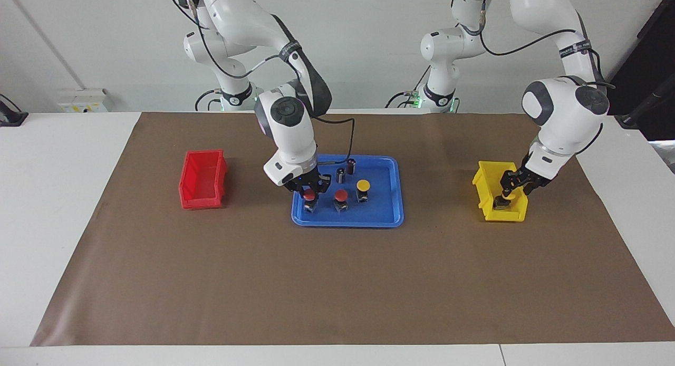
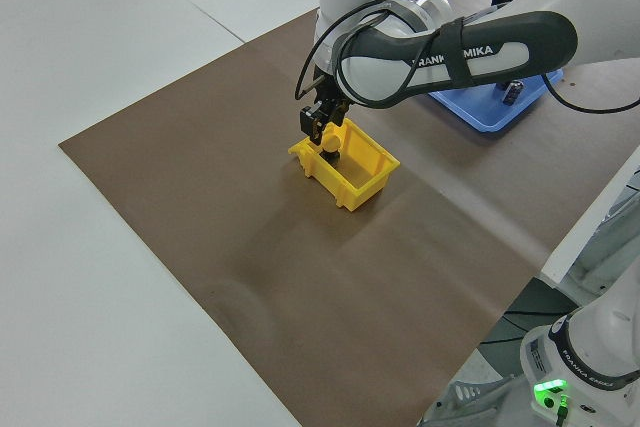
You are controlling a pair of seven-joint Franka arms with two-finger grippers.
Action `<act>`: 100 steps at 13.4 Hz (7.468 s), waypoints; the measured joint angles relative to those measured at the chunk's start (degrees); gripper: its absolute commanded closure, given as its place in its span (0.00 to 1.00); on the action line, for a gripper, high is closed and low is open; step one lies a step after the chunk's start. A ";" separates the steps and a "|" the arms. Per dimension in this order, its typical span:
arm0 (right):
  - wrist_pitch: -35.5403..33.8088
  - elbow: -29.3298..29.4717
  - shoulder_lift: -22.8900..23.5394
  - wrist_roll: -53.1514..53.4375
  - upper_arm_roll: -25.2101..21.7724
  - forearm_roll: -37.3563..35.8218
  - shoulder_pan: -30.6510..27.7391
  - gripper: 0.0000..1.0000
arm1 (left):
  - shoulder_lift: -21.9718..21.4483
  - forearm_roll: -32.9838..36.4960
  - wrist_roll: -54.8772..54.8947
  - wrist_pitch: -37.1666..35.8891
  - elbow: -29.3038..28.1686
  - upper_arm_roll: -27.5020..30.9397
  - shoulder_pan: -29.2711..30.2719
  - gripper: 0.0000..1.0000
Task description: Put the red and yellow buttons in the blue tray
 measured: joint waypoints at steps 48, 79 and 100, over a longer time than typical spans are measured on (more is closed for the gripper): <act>-41.82 16.61 -18.84 -29.54 -1.65 -5.87 -30.00 0.00 | 8.83 -0.07 -52.97 -4.48 12.53 -2.07 -33.56 0.97; -41.82 16.57 -18.86 -29.54 -1.40 -5.87 -29.97 0.00 | -1.92 1.82 -30.35 -22.34 16.43 -0.36 -22.89 0.00; -41.82 16.56 -18.86 -29.54 -1.36 -5.87 -29.97 0.00 | -9.37 1.83 -4.30 -28.30 17.29 8.13 -11.13 0.00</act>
